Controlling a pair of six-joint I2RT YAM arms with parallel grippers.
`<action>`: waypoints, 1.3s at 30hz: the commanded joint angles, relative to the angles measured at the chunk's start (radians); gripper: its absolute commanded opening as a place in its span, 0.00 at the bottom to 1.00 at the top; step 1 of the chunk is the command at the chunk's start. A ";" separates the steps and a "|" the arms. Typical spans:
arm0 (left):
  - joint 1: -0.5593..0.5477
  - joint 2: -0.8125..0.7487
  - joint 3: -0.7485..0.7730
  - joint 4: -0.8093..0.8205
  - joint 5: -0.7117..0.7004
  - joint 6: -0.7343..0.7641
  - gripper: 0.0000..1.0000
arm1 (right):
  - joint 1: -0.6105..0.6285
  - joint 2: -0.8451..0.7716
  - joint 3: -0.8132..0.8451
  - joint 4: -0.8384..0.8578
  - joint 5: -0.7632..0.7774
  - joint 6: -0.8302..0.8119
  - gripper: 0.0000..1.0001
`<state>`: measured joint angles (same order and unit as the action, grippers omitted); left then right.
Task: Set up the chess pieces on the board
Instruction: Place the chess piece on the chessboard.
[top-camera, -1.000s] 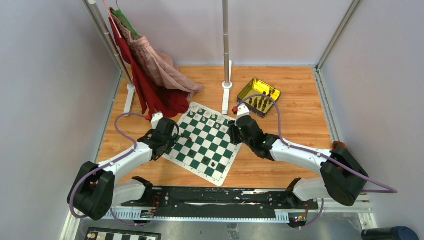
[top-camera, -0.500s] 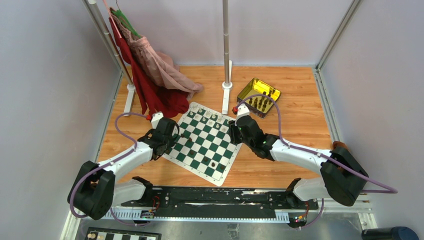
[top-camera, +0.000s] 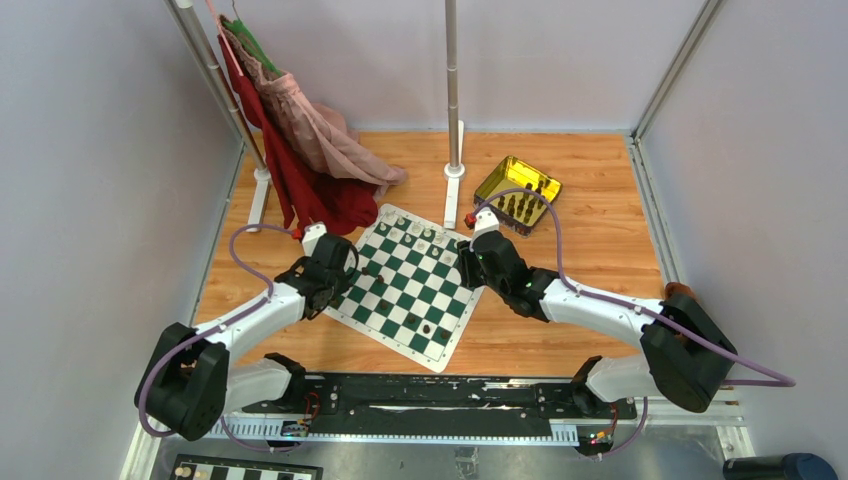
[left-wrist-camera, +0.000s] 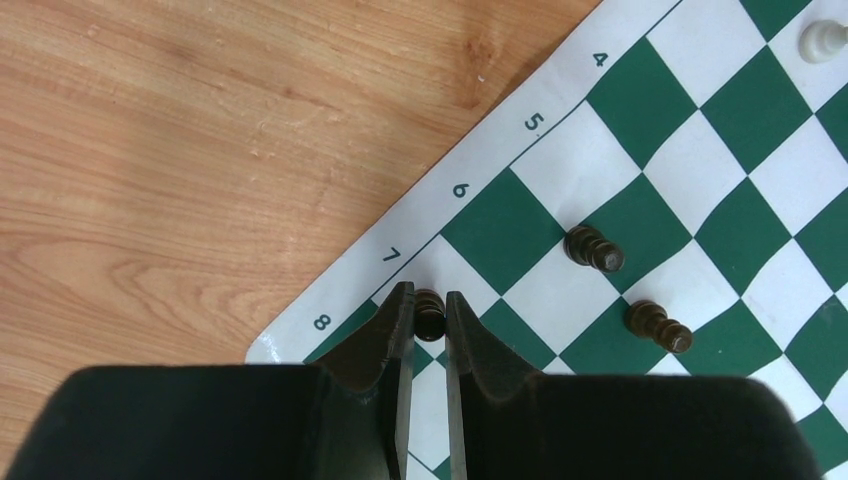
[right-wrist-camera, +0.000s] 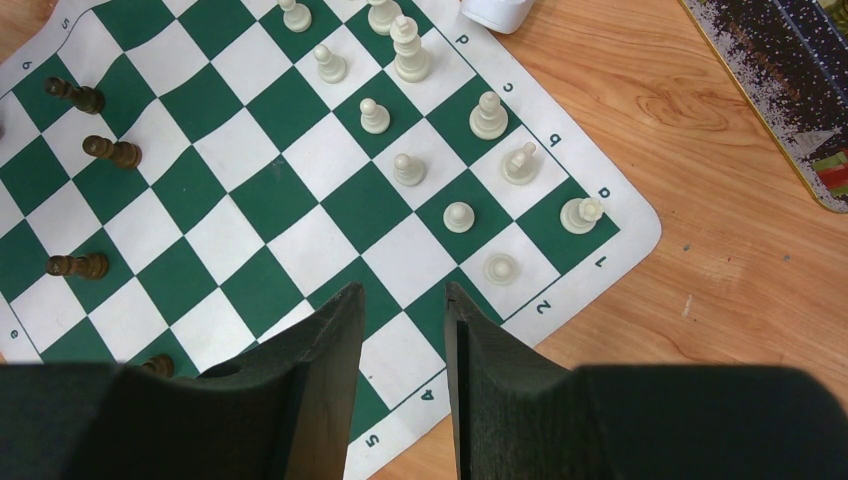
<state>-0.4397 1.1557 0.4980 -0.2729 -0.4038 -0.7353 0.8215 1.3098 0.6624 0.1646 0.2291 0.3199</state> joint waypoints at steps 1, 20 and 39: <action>0.009 0.007 0.032 0.011 -0.012 0.007 0.06 | -0.015 -0.004 -0.003 0.013 0.005 0.007 0.40; 0.009 0.050 0.047 0.026 -0.012 0.011 0.06 | -0.015 0.005 0.006 0.006 0.008 0.000 0.40; 0.009 0.005 0.044 -0.007 -0.037 0.008 0.47 | -0.015 0.008 0.003 0.010 0.005 0.005 0.40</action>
<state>-0.4397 1.1999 0.5182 -0.2710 -0.4122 -0.7357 0.8211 1.3159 0.6624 0.1646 0.2291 0.3199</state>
